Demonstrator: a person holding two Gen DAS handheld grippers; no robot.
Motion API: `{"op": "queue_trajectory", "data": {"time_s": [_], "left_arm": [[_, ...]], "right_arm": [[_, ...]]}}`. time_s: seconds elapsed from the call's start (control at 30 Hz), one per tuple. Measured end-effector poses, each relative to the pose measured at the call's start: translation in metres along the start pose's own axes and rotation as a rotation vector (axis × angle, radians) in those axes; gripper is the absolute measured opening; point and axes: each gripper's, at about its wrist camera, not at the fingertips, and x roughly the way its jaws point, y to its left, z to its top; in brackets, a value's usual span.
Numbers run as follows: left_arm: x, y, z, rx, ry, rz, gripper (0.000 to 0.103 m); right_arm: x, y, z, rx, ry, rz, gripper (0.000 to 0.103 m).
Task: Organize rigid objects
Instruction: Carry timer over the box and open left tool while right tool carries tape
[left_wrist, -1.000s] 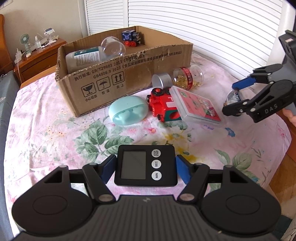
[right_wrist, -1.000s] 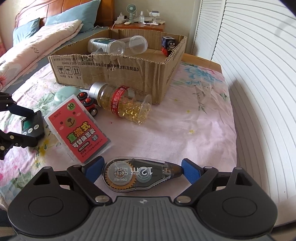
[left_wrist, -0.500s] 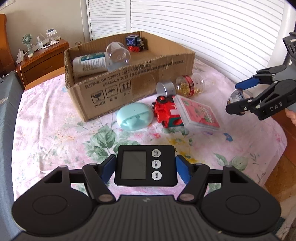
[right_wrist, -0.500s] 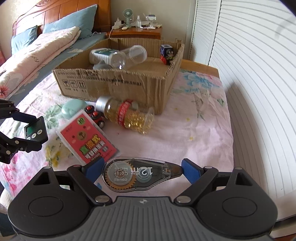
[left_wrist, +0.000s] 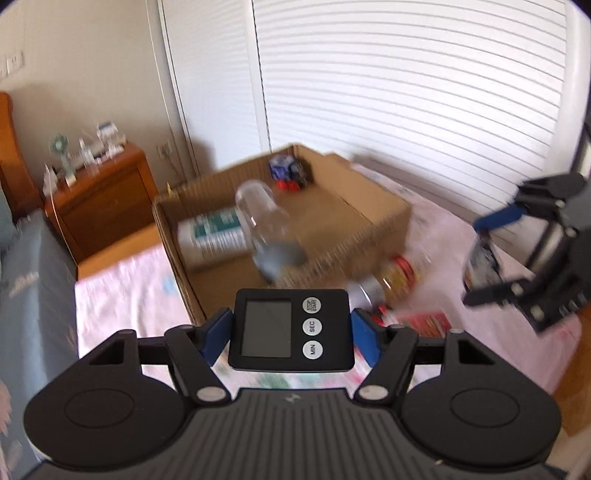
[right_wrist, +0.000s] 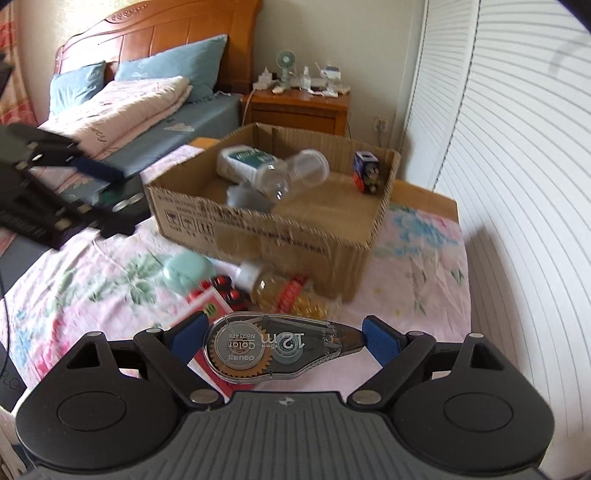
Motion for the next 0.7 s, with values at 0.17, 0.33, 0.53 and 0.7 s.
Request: {"op": "queue_trajectory", "data": {"time_s": [0.17, 0.33, 0.53, 0.7], "left_arm": [[0.023, 0.016, 0.023, -0.026, -0.001, 0.015, 0.069], [0.041, 0.031, 0.03, -0.083, -0.021, 0.061, 0.075], [0.032, 0.036, 0.016, -0.127, -0.03, 0.064, 0.096], [0.004, 0.021, -0.012, -0.104, -0.033, 0.062, 0.101]], "right_arm": [[-0.003, 0.006, 0.013, -0.014, -0.029, 0.005, 0.093], [-0.003, 0.008, 0.022, -0.022, -0.041, 0.002, 0.093], [0.0, 0.008, 0.032, -0.019, -0.048, -0.001, 0.093], [0.003, 0.009, 0.044, -0.018, -0.054, -0.016, 0.093]]}}
